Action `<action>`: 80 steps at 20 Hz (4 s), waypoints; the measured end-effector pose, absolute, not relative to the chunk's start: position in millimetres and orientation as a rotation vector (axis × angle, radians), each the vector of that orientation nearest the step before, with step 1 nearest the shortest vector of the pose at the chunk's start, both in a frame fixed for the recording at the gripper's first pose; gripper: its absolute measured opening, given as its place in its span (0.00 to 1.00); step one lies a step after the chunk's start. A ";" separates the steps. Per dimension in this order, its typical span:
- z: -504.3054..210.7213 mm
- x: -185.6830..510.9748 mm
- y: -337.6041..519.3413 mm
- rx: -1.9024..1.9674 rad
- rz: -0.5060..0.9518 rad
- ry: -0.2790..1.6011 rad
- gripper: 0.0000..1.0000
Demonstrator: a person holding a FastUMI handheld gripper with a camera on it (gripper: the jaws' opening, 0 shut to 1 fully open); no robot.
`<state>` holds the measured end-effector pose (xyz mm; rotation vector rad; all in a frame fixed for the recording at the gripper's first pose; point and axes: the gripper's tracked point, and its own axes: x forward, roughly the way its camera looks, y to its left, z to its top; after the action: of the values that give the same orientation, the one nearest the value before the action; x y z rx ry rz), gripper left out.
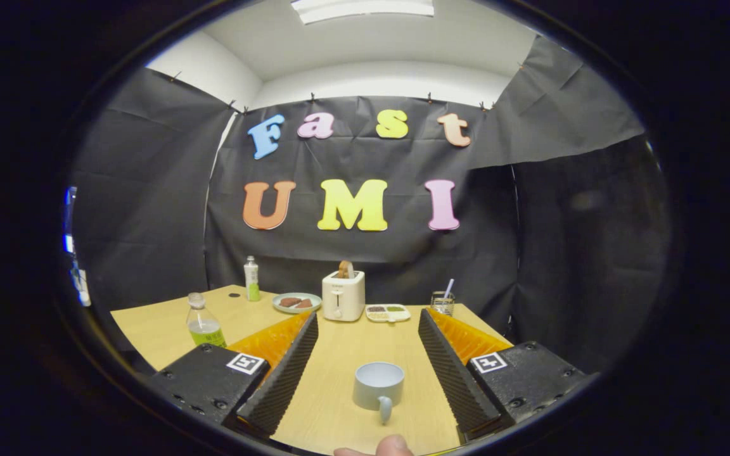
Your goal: Take the bottle from table, then pour the juice into the cup, finally place the bottle on the coaster
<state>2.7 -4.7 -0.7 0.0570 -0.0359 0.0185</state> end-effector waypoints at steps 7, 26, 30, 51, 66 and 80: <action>-16.5 14.0 9.8 0.059 0.045 -0.010 1.00; -37.2 11.6 112.3 0.018 0.170 -0.037 1.00; -45.9 15.5 130.4 0.082 0.214 -0.011 1.00; -104.2 24.0 228.7 0.035 0.255 0.119 1.00; -134.8 99.9 274.8 0.098 0.154 0.274 1.00; -137.3 109.5 286.0 0.021 0.131 0.334 0.80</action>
<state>109.5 286.0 -137.3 0.0212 0.3341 0.1311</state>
